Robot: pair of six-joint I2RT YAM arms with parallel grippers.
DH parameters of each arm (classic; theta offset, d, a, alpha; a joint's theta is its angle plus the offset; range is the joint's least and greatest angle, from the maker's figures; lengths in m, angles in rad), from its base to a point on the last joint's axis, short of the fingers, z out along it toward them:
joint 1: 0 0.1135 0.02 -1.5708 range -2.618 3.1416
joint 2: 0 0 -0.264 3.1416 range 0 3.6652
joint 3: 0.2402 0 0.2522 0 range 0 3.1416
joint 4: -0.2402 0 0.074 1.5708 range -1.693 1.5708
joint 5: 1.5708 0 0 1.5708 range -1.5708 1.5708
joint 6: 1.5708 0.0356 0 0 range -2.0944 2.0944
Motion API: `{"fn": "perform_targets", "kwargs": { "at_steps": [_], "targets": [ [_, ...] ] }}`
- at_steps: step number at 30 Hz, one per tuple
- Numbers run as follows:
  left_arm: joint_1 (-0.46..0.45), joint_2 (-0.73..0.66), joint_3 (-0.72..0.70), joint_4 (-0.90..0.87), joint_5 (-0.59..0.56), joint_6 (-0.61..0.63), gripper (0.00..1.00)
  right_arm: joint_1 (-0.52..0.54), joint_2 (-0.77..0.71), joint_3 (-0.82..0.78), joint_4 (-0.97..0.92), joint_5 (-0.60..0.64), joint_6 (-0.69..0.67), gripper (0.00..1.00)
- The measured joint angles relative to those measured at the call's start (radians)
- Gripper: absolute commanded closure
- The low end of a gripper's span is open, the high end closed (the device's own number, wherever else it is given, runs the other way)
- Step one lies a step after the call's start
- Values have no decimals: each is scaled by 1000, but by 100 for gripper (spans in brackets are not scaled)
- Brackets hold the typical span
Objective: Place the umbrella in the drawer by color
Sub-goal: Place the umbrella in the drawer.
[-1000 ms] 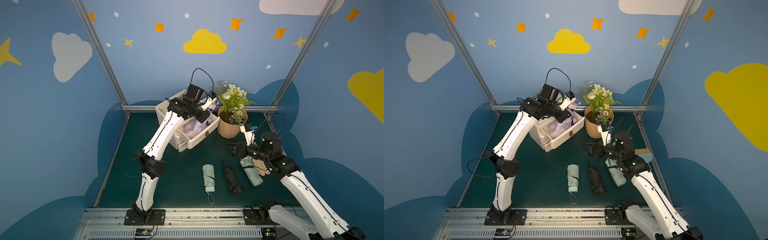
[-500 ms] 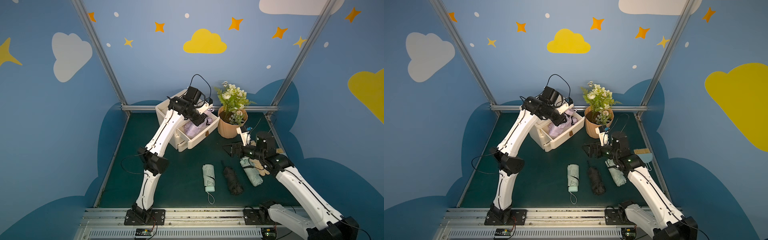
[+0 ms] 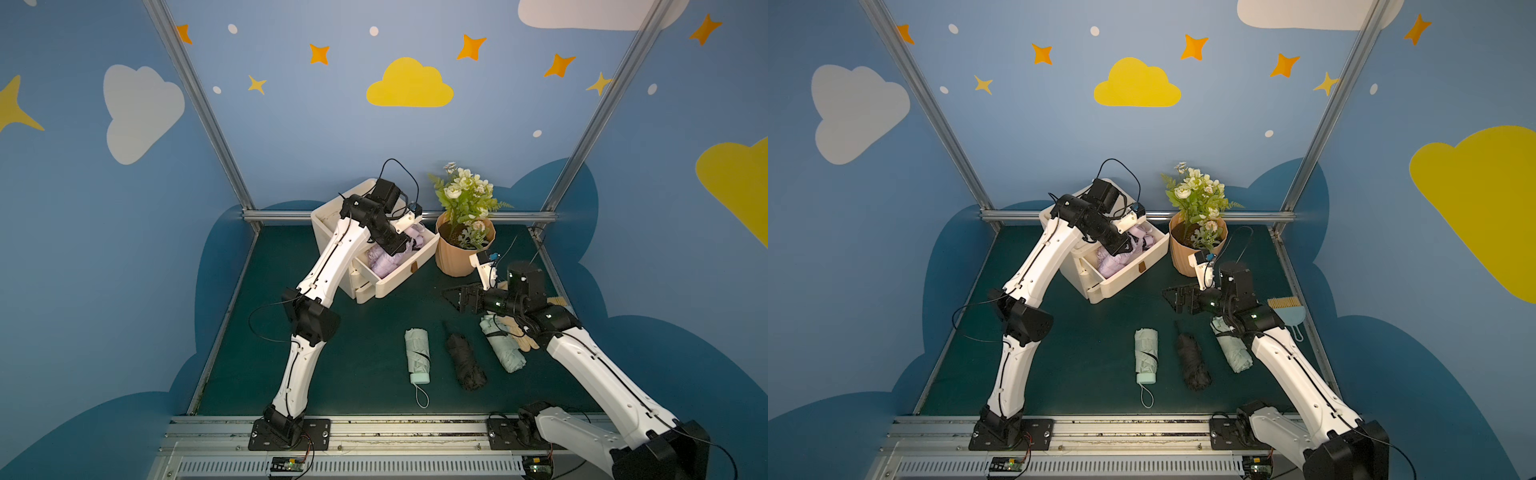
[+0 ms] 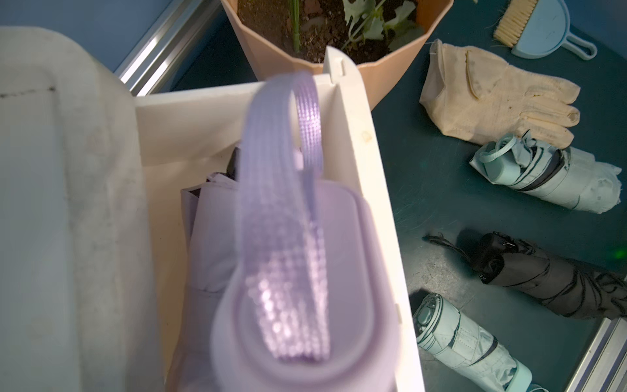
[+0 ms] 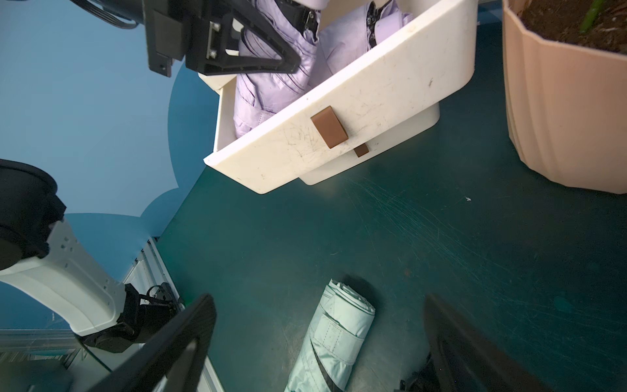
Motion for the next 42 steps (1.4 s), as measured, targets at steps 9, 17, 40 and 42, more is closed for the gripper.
{"fn": "perform_targets", "kwargs": {
  "at_steps": [9,17,40,42],
  "targets": [
    [-4,6,10,-11,-45,39,92,0,54,0,20,-17,3,3],
    [-5,14,14,2,-133,50,89,0,73,1,19,-35,0,3],
    [-18,24,23,-23,-29,127,87,0,72,1,16,-36,-1,3],
    [-19,33,30,-23,-27,128,87,0,72,1,16,-35,-1,3]
  ]
}}
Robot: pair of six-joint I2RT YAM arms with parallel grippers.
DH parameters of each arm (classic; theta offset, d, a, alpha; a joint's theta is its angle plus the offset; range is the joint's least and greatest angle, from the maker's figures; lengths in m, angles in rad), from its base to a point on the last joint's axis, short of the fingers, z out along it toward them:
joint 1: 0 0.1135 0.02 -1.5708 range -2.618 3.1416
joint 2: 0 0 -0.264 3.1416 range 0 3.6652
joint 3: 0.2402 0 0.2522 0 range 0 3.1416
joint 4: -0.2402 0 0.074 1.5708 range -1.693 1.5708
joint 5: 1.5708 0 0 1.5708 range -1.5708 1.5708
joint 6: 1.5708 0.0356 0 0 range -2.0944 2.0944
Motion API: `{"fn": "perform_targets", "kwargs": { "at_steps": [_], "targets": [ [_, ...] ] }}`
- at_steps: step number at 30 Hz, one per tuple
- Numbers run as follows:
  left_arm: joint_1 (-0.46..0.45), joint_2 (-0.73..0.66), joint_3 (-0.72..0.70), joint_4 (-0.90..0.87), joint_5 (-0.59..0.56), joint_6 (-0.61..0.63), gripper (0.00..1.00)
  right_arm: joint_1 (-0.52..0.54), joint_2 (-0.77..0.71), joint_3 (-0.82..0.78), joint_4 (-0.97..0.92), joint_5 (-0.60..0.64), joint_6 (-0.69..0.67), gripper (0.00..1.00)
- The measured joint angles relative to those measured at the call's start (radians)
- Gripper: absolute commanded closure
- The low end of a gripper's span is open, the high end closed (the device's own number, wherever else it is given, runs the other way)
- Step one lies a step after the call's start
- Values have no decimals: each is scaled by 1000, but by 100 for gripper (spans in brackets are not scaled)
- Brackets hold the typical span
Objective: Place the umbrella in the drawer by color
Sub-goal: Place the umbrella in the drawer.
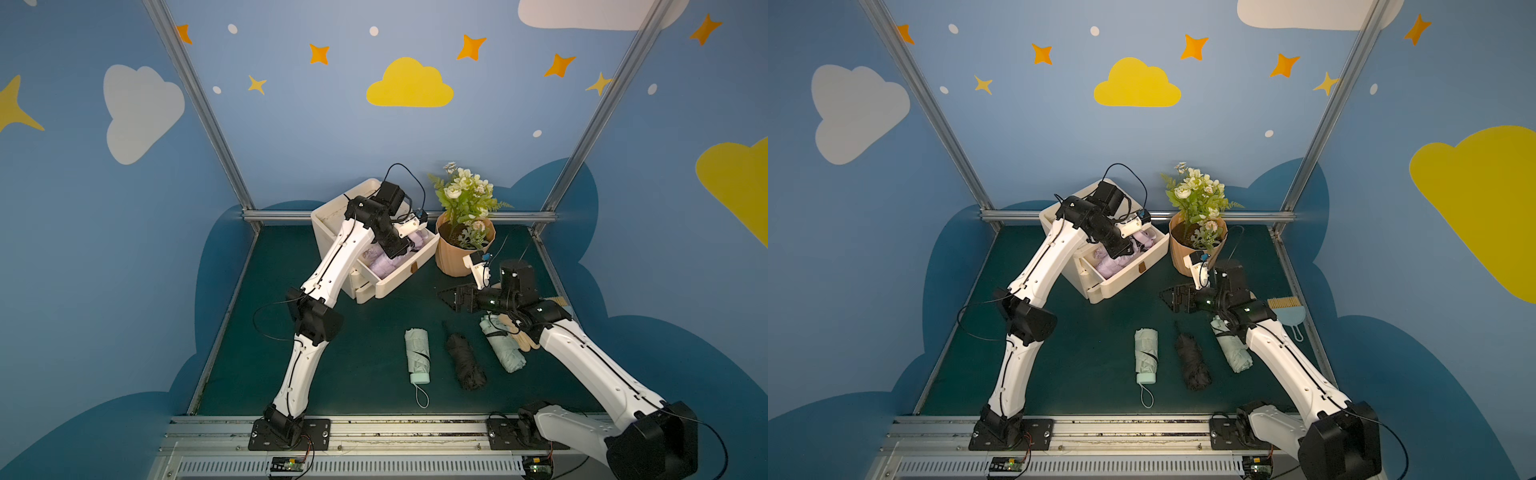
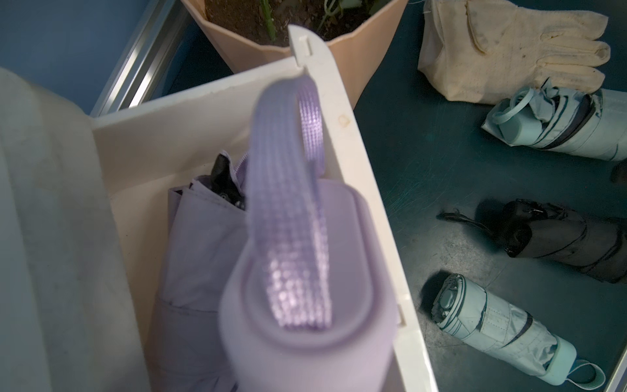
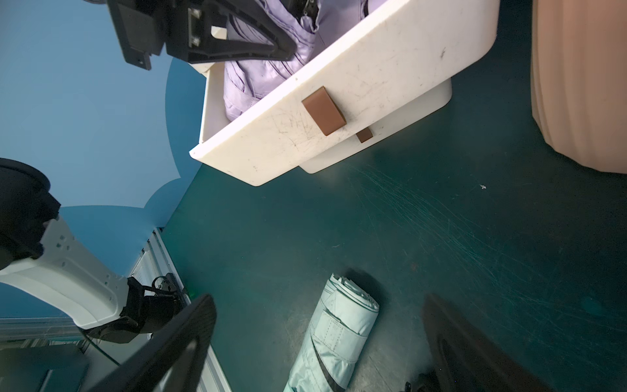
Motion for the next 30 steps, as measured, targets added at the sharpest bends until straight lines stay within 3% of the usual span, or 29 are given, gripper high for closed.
{"fn": "perform_targets", "kwargs": {
  "at_steps": [9,23,30],
  "targets": [
    [-5,29,13,13,-30,-10,85,0,0,0,0,4,0,3],
    [14,39,13,46,-245,-50,81,0,20,10,-5,5,0,3],
    [8,39,12,44,-225,-7,76,0,21,20,-5,6,0,3]
  ]
}}
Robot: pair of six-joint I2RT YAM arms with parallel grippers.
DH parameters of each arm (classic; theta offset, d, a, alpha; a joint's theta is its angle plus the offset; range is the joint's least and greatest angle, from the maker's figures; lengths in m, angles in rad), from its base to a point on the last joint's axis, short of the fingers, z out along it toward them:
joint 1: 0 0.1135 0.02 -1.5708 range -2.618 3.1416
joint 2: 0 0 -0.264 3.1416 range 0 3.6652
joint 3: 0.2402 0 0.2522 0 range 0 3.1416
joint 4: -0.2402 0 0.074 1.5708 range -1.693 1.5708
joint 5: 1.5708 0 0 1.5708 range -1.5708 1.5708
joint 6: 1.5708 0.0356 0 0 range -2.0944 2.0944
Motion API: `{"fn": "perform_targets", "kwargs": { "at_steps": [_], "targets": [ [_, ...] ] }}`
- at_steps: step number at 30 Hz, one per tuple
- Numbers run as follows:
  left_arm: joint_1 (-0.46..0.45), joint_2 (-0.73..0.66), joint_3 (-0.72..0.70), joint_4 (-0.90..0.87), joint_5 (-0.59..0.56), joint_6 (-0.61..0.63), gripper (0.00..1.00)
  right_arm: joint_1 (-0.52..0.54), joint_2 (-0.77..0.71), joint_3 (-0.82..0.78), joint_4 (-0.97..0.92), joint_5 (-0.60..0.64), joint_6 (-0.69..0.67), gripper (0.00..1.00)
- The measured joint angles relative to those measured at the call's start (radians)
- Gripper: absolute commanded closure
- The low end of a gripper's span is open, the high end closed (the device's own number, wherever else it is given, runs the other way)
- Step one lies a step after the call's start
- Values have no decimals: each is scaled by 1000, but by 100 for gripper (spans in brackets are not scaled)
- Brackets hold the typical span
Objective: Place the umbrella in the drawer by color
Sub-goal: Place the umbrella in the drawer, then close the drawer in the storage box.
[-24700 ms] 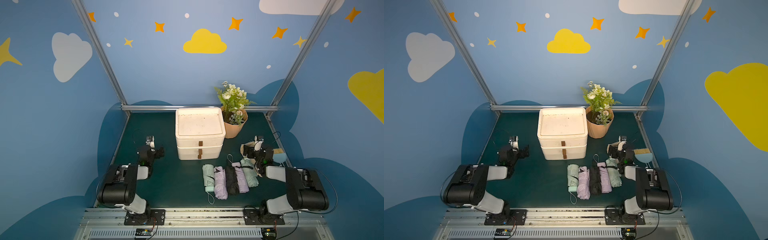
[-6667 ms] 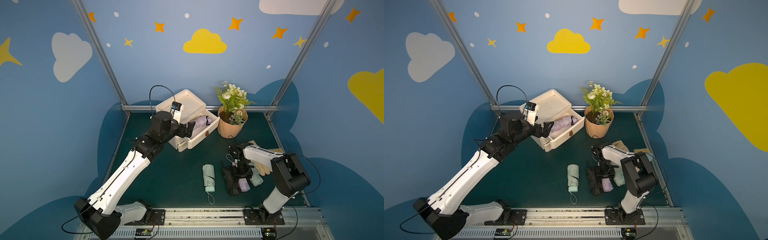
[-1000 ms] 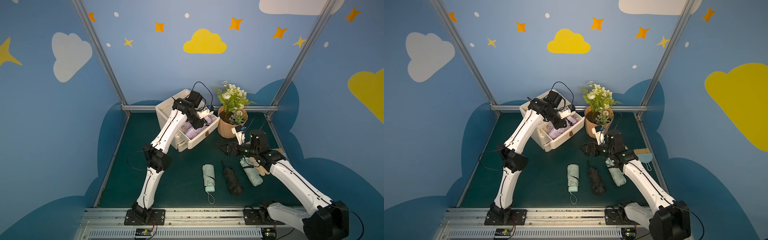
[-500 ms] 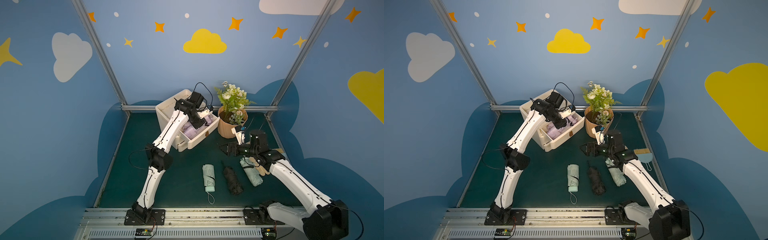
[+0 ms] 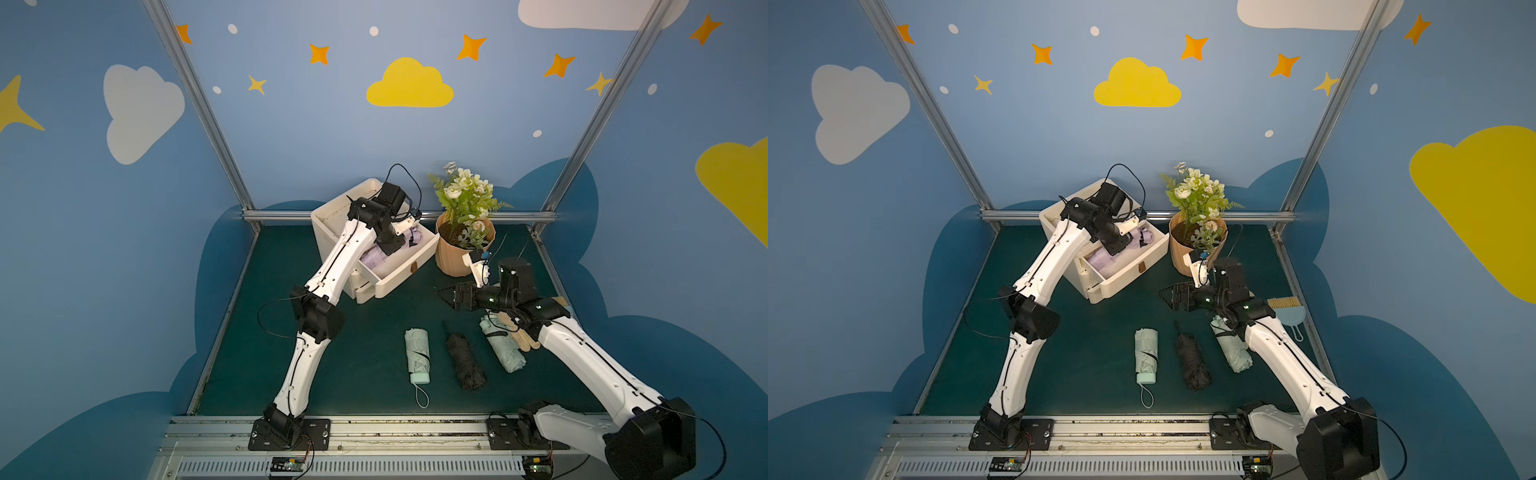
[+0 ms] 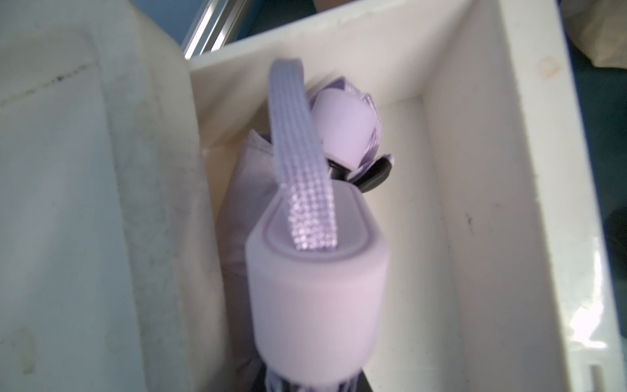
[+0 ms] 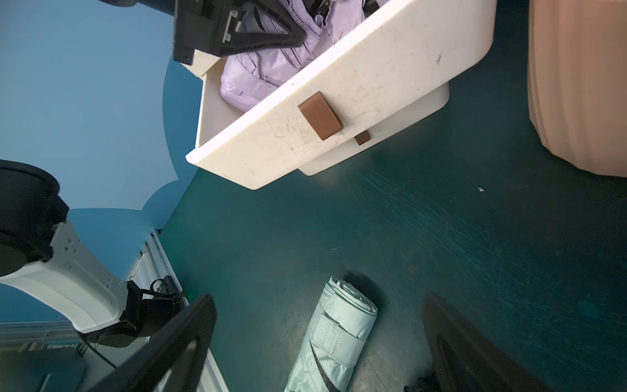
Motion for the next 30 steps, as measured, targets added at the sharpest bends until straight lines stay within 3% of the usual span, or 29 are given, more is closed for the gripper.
{"fn": "perform_targets", "kwargs": {
  "at_steps": [9,14,21,30],
  "targets": [
    [-30,58,-13,-31,18,43,43,0,0,0,-4,5,0,3],
    [-34,50,-14,-32,43,9,32,0,0,0,-6,20,1,3],
    [-24,5,13,-21,87,-16,26,-4,51,0,16,13,46,5],
    [42,-139,33,50,76,-97,23,-5,214,74,73,-32,121,30]
  ]
}}
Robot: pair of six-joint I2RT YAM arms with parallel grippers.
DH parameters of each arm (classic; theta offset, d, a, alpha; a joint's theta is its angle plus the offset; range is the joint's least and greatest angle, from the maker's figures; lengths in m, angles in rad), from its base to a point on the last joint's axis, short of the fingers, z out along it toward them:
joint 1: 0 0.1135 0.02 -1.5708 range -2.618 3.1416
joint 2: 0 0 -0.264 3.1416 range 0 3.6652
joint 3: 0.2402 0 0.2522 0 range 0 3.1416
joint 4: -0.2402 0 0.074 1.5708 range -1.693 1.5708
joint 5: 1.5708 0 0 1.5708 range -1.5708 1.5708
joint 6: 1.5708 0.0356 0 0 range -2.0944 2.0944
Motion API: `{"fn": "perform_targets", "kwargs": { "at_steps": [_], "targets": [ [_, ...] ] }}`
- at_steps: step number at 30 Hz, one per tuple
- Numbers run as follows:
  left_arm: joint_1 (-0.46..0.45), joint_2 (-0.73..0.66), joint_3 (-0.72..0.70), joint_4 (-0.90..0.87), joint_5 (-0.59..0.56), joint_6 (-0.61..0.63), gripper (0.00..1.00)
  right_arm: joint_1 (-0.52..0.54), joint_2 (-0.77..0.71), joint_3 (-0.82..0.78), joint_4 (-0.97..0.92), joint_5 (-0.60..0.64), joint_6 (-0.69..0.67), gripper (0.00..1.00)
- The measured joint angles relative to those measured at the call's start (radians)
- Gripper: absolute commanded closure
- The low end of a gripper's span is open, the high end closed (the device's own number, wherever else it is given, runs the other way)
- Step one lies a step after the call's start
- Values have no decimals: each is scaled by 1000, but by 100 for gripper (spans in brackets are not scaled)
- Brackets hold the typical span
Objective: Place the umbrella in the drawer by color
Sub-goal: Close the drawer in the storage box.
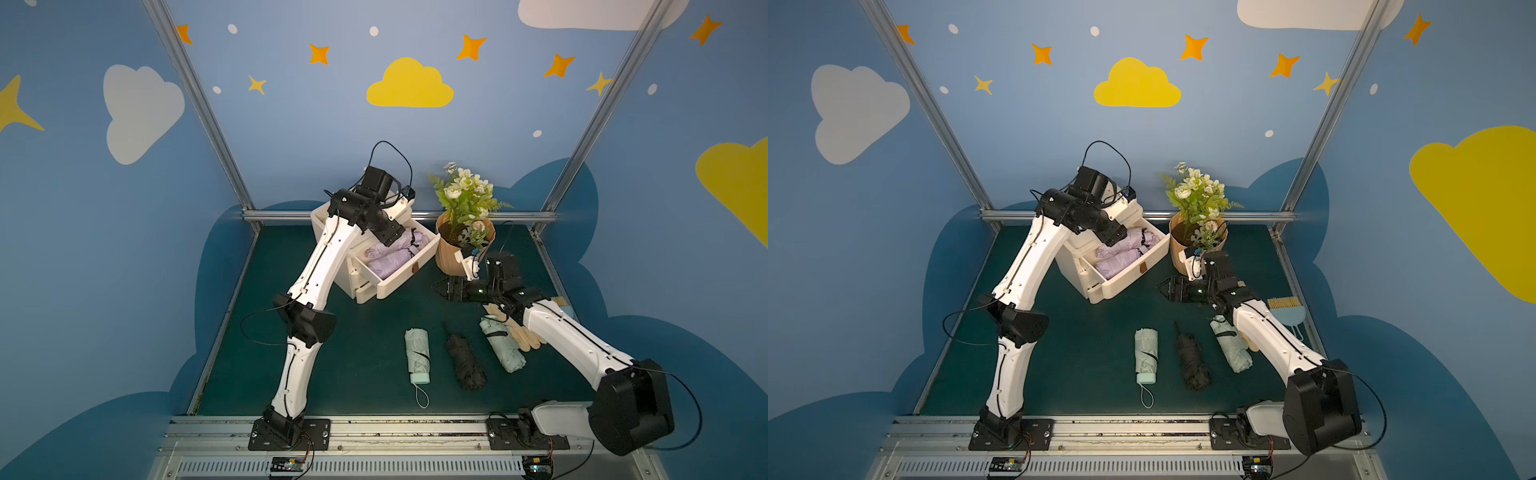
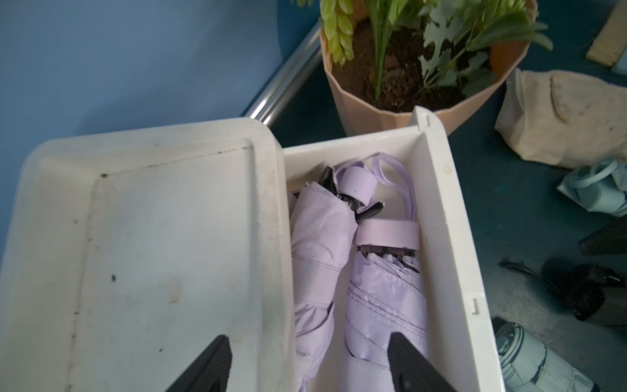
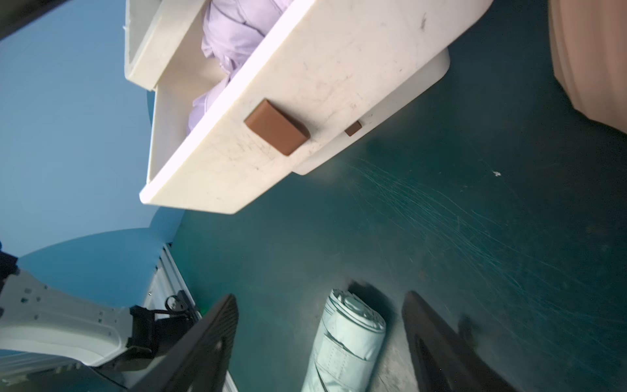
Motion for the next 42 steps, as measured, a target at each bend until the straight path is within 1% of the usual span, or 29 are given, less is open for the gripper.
{"fn": "perform_targets", "kwargs": {
  "at_steps": [3,6,10,12,14,17,21,27,33,35,38,42],
  "targets": [
    [27,-39,0,29,6,-63,22,-2,63,42,50,-29,21,35],
    [81,-71,0,59,14,-139,13,-4,121,77,91,-42,42,38],
    [195,-93,0,108,32,-222,5,-5,159,86,150,-47,72,41],
    [254,-94,-2,134,47,-256,3,-6,175,91,170,-47,83,45],
    [319,-91,-8,163,74,-289,0,-6,192,95,187,-47,93,49],
    [400,-73,-8,217,135,-309,0,-6,220,112,197,-53,98,51],
    [467,-13,4,274,248,-309,0,-6,247,141,198,-62,98,51],
    [499,98,10,327,472,-369,0,-6,268,158,209,-72,100,52],
    [494,142,10,349,629,-408,8,-3,308,165,229,-82,113,53],
    [489,144,10,352,661,-409,11,0,317,169,241,-84,122,53],
    [478,146,10,354,687,-406,12,6,331,187,251,-84,128,53],
    [463,149,10,354,666,-394,10,8,350,211,241,-90,127,54]
  ]
}}
